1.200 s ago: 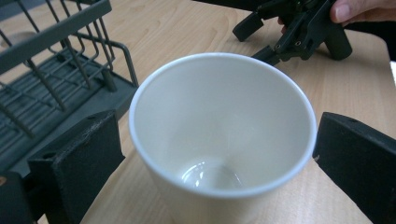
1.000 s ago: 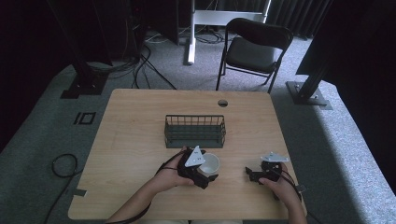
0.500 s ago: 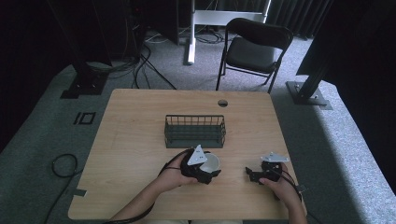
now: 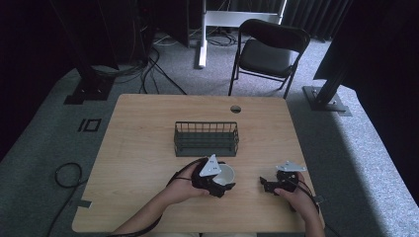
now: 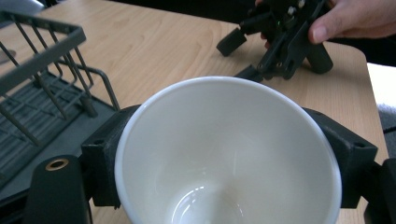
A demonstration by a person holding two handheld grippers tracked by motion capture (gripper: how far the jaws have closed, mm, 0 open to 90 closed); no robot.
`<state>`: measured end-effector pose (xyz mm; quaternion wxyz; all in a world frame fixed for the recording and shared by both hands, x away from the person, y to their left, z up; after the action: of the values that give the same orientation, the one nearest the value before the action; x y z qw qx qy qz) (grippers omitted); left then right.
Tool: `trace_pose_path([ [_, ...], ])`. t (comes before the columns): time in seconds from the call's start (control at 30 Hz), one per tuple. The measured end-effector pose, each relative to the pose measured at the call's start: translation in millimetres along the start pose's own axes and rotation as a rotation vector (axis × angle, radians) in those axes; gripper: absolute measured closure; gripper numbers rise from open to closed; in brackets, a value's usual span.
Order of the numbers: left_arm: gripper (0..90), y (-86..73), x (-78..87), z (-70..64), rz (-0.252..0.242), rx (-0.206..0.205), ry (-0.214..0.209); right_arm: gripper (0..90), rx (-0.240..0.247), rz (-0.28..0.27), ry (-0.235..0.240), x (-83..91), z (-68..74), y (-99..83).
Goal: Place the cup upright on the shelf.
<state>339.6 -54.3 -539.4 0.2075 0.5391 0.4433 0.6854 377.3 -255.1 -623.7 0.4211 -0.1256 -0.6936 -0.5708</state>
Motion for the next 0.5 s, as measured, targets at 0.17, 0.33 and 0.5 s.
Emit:
trace_pose_path([
  [0.17,20.5,9.2,6.0,-4.2,-0.007,-0.022,-0.016,10.1,0.0,0.0,0.0,0.0,0.0,0.0],
  [0.33,20.5,18.0,11.6,-3.6,-0.032,-0.014,-0.014,10.1,0.0,0.0,0.0,0.0,0.0,0.0],
  [0.5,20.5,27.6,19.1,0.9,-0.042,-0.022,0.006,10.1,0.0,0.0,-0.001,0.0,0.0,0.0],
])
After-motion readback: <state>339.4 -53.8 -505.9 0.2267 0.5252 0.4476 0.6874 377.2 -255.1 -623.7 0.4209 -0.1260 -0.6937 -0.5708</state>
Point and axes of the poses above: each handheld gripper's, and its own axes: x roughly backward along the jaws, y roughly out of its top, z roughly to its left, the point moved 10 cm from there along -x, roughly forward along the jaws, and after that the axes turned 3 degrees about z, right-handed, at the moved point
